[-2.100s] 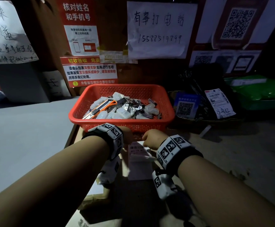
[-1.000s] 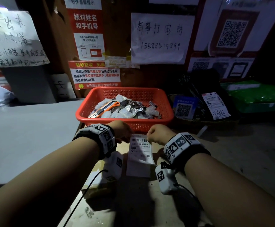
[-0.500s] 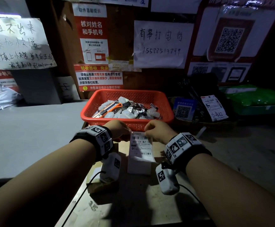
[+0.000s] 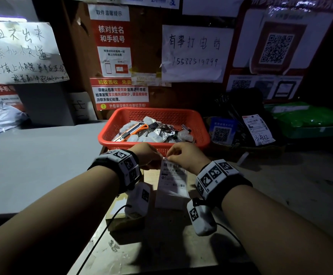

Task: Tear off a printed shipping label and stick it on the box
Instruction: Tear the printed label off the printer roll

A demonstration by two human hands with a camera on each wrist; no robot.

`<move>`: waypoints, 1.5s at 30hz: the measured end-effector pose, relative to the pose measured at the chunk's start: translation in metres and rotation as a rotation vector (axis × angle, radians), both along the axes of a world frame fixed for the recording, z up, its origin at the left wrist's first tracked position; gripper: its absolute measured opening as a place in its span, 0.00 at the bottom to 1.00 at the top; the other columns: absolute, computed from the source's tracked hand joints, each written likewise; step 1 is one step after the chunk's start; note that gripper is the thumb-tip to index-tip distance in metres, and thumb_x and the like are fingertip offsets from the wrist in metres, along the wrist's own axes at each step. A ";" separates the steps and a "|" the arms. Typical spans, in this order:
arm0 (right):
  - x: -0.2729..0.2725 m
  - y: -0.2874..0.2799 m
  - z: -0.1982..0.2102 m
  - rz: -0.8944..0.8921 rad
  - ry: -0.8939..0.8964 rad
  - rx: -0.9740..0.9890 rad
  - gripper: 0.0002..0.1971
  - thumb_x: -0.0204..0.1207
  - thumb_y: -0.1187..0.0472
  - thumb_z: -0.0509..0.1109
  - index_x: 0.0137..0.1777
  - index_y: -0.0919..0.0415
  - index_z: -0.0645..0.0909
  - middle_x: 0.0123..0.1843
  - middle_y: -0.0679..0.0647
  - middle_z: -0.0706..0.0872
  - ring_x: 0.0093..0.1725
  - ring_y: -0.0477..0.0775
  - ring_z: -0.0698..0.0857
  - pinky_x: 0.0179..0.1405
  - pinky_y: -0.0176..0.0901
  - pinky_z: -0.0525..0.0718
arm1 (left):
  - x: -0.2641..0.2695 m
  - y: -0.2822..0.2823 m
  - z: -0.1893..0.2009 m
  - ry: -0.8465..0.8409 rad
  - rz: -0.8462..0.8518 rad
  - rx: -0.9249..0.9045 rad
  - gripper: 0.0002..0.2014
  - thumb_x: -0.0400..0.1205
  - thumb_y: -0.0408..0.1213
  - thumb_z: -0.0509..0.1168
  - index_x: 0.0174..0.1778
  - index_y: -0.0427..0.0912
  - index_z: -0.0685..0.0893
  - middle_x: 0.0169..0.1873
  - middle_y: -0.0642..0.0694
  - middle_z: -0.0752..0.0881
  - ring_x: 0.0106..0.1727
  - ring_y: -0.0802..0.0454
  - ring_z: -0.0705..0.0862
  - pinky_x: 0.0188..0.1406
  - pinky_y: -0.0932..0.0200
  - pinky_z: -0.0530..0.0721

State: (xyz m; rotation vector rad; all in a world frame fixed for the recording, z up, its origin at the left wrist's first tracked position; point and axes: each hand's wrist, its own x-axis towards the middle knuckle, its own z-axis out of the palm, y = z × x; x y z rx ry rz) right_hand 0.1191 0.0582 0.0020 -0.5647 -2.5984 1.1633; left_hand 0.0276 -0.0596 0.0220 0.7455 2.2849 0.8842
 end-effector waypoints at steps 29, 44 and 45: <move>0.004 0.000 -0.001 0.040 0.037 -0.031 0.03 0.73 0.67 0.72 0.42 0.60 0.81 0.44 0.52 0.81 0.46 0.50 0.81 0.44 0.40 0.83 | 0.013 0.000 0.005 -0.187 0.097 0.105 0.08 0.82 0.30 0.61 0.37 0.37 0.82 0.31 0.44 0.86 0.16 0.61 0.85 0.20 0.67 0.84; 0.011 0.007 -0.006 0.019 0.081 -0.078 0.04 0.76 0.67 0.69 0.41 0.58 0.81 0.40 0.45 0.80 0.48 0.48 0.80 0.52 0.47 0.83 | 0.012 -0.003 0.000 -0.197 0.162 0.063 0.08 0.81 0.30 0.60 0.40 0.35 0.84 0.34 0.42 0.87 0.33 0.50 0.87 0.25 0.62 0.84; 0.011 0.008 -0.007 0.019 0.085 -0.078 0.04 0.76 0.67 0.69 0.41 0.58 0.81 0.40 0.45 0.80 0.49 0.49 0.80 0.53 0.47 0.83 | 0.012 -0.003 0.000 -0.200 0.163 0.060 0.08 0.82 0.30 0.60 0.41 0.35 0.84 0.34 0.42 0.87 0.34 0.50 0.87 0.25 0.62 0.84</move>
